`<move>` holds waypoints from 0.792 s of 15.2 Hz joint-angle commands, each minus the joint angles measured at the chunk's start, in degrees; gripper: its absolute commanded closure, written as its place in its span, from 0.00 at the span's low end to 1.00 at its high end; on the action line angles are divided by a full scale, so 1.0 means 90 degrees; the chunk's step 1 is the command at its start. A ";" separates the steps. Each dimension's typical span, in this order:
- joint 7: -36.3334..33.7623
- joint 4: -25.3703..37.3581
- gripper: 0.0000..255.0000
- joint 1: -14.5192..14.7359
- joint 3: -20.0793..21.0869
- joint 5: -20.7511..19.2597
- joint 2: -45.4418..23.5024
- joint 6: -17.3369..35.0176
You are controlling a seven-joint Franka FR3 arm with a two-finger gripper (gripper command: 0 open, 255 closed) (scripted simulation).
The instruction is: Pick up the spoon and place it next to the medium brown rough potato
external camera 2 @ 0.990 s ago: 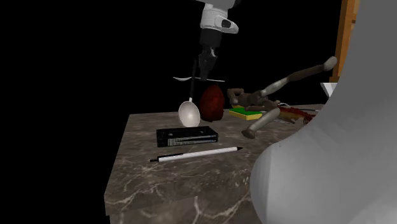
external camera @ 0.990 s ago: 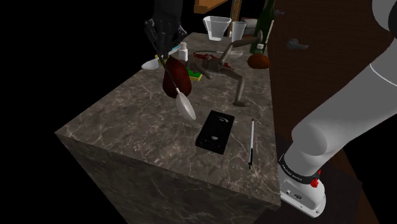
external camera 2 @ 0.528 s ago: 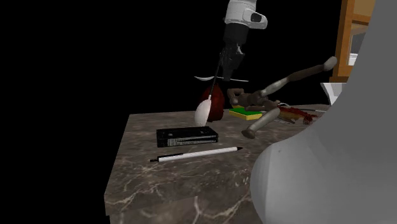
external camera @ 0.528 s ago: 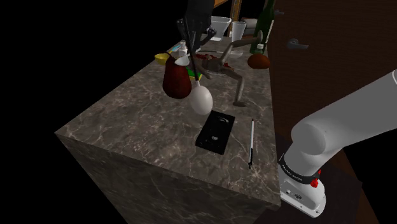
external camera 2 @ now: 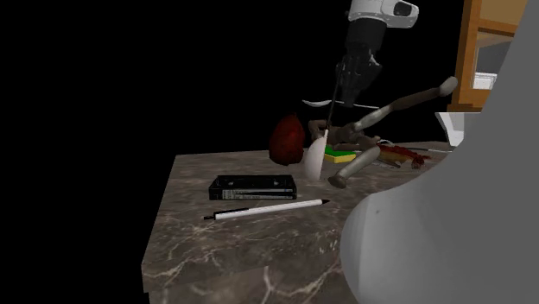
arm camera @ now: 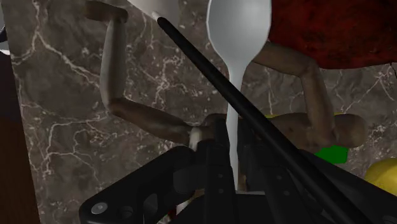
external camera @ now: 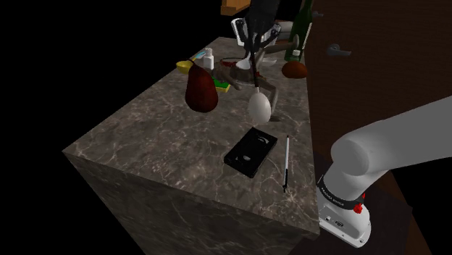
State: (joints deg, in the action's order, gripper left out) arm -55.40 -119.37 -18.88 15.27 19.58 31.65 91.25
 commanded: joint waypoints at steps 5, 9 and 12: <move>0.0937 -0.0493 1.00 -0.0218 -0.0826 -0.0334 0.0529 -0.0313; 0.1532 -0.0610 1.00 -0.0392 -0.1364 -0.0641 0.0695 -0.0515; 0.1983 -0.0624 1.00 -0.0531 -0.1765 -0.0894 0.0743 -0.0648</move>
State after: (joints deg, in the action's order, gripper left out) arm -39.32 -125.07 -23.13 0.91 12.57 38.15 86.10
